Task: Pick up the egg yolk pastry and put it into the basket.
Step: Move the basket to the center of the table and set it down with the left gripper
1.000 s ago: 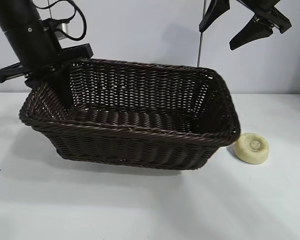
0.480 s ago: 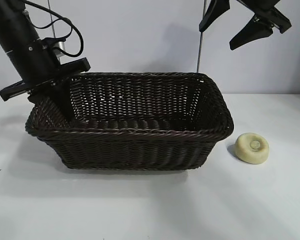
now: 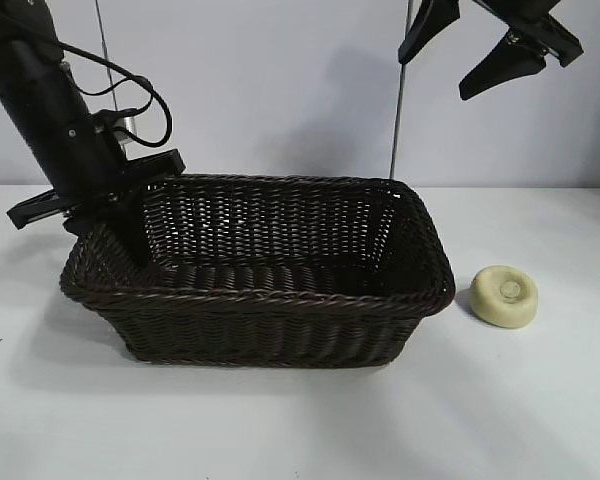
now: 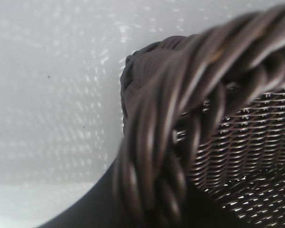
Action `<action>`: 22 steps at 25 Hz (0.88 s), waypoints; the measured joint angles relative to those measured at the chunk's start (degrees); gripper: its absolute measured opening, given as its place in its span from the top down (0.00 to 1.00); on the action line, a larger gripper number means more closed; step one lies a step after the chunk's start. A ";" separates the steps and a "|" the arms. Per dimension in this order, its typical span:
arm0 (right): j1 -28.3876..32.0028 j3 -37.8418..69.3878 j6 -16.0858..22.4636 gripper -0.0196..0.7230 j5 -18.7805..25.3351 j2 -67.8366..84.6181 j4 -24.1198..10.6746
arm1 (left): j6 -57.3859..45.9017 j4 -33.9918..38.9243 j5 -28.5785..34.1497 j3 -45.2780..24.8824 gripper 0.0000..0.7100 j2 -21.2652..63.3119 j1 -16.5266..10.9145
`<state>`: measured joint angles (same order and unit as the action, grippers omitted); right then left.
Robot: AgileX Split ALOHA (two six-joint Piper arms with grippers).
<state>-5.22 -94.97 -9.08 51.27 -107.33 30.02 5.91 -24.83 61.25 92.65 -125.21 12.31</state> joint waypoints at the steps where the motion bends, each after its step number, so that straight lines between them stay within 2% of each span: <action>1: 0.00 0.00 0.00 0.25 0.00 0.00 0.00 | 0.00 0.00 0.00 0.00 0.86 0.00 0.00; 5: 0.00 0.00 0.00 0.25 0.00 0.00 0.00 | 0.00 0.00 0.00 0.00 0.86 0.00 0.00; 7: 0.00 0.00 0.00 0.25 0.00 0.00 0.00 | 0.00 -0.07 0.00 0.00 0.82 0.00 0.00; 9: 0.00 0.00 0.00 0.25 0.00 0.00 0.00 | 0.00 -0.60 0.06 0.00 0.71 0.00 0.00; 12: 0.00 0.00 0.00 0.25 0.00 0.00 0.00 | 0.00 -1.18 0.51 0.00 0.47 0.00 0.00; 14: 0.00 0.00 0.00 0.25 0.00 0.00 0.00 | 0.02 -1.29 1.61 0.00 0.39 0.00 0.00; 17: 0.00 0.00 0.00 0.25 0.00 0.00 0.00 | 0.02 -0.97 3.10 0.00 0.34 0.65 0.00; 22: 0.00 0.00 0.00 0.25 0.06 0.00 0.00 | 0.02 0.45 3.87 0.00 0.33 4.55 0.00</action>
<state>-5.22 -94.97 -9.08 51.33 -107.33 30.02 5.92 -24.37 65.12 92.65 -120.66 12.31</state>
